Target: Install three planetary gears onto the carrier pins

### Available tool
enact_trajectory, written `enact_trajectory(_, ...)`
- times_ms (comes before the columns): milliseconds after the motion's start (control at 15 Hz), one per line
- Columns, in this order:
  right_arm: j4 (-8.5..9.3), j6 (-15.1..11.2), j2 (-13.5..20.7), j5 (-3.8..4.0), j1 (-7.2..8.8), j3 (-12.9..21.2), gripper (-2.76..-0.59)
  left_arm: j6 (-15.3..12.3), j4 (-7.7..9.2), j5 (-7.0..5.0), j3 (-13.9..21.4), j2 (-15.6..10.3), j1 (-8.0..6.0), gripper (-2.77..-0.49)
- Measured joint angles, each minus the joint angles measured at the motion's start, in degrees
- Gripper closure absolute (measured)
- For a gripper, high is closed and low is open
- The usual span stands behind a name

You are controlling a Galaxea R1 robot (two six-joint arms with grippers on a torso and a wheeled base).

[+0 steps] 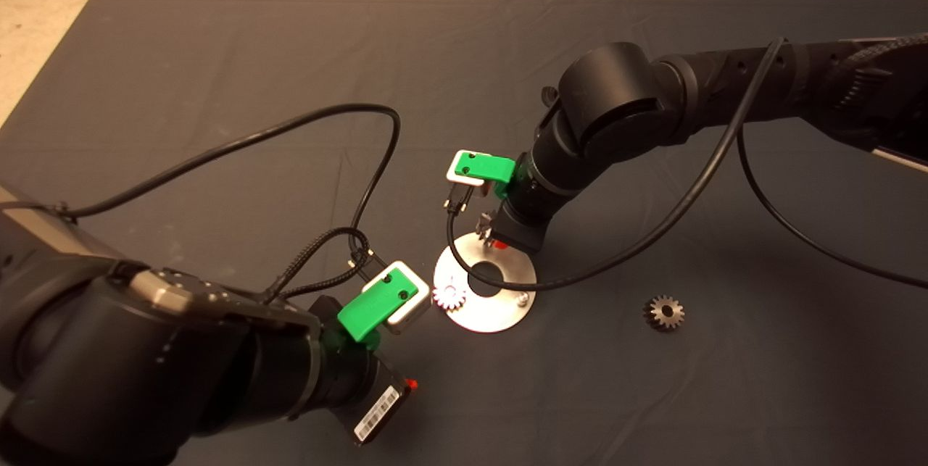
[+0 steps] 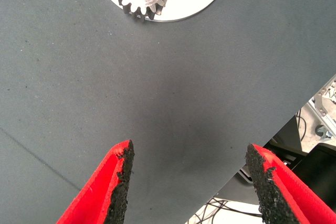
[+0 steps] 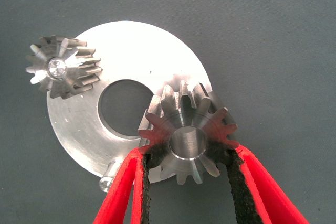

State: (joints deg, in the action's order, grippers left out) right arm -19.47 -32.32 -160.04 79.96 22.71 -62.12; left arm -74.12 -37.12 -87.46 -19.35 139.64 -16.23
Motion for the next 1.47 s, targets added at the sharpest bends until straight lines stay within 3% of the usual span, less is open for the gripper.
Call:
enact_trajectory(67,-0.01,0.12,0.0,0.06,0.0,-0.36,-0.84,0.0,0.0,-0.02,0.0,0.0,0.0,-1.46)
enact_trajectory(133,-0.01,0.24,-0.16,0.66,0.0,-0.68,-0.84,0.0,0.0,0.0,0.0,0.0,0.0,-1.46)
enact_trajectory(333,-0.01,0.76,-0.46,1.02,-0.02,-0.76,-0.84,0.0,0.0,0.0,0.0,-0.04,0.0,-1.46)
enact_trajectory(733,-0.01,0.82,-0.71,1.11,-1.71,-1.29,-0.84,0.0,0.0,0.02,0.0,-0.12,0.0,-1.46)
enact_trajectory(1467,-0.04,2.53,-2.32,1.05,-1.93,-4.39,-0.84,-0.02,0.0,0.0,0.0,-0.12,0.0,-1.46)
